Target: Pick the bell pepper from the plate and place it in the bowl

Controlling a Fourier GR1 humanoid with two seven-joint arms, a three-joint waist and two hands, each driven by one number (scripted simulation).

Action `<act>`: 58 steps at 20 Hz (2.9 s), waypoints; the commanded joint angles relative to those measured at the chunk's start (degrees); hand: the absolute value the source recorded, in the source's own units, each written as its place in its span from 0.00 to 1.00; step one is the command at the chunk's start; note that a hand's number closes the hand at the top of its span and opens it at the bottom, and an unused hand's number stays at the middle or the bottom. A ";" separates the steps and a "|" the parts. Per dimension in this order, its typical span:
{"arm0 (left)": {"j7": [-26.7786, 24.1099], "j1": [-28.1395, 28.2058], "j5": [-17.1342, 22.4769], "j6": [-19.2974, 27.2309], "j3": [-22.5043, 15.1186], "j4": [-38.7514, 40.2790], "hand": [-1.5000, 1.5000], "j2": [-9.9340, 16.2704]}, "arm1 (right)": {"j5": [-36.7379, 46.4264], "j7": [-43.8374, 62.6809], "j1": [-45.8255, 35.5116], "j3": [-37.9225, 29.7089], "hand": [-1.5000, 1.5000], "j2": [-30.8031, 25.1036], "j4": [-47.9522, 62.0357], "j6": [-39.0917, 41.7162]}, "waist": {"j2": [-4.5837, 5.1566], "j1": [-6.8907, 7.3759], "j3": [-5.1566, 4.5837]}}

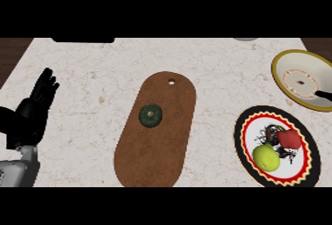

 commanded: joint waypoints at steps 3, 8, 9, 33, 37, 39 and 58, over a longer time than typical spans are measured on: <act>-0.03 -2.02 -1.42 -0.77 0.79 1.73 0.50 -1.45 | 10.65 -2.63 -3.98 3.59 0.00 4.69 7.05 -0.48 | -0.03 -0.52 0.02; 0.46 0.16 -1.77 -1.41 1.70 0.15 0.50 -1.62 | 16.06 -2.64 -0.33 1.76 0.00 7.76 1.67 -9.82 | -0.17 -0.89 0.01; 0.53 1.29 -0.66 -2.99 3.17 -1.06 0.50 -0.38 | 17.52 -3.95 -2.27 1.29 0.00 8.30 4.85 -10.30 | -0.14 -0.57 0.01; 0.27 -0.71 -5.92 -7.09 7.87 1.52 0.50 -5.32 | 33.01 -5.26 -1.68 -3.49 0.00 23.80 11.07 -9.44 | -0.15 -0.83 0.00; 4.25 -1.78 -8.64 -4.43 5.08 -2.21 0.50 -7.38 | 33.20 -6.77 -4.52 -3.16 1.00 24.97 16.52 -7.57 | -0.15 -0.81 0.00; -1.83 -0.59 -5.13 -8.66 9.44 3.23 0.50 -5.07 | 33.47 -8.95 -7.76 -3.28 1.00 25.75 20.04 -7.20 | -0.08 -0.65 0.00; -0.96 -1.40 -8.34 -7.94 8.27 2.74 0.50 -7.78 | 46.17 -11.37 -17.92 3.18 1.00 33.98 26.01 -15.14 | 0.01 -0.33 -0.02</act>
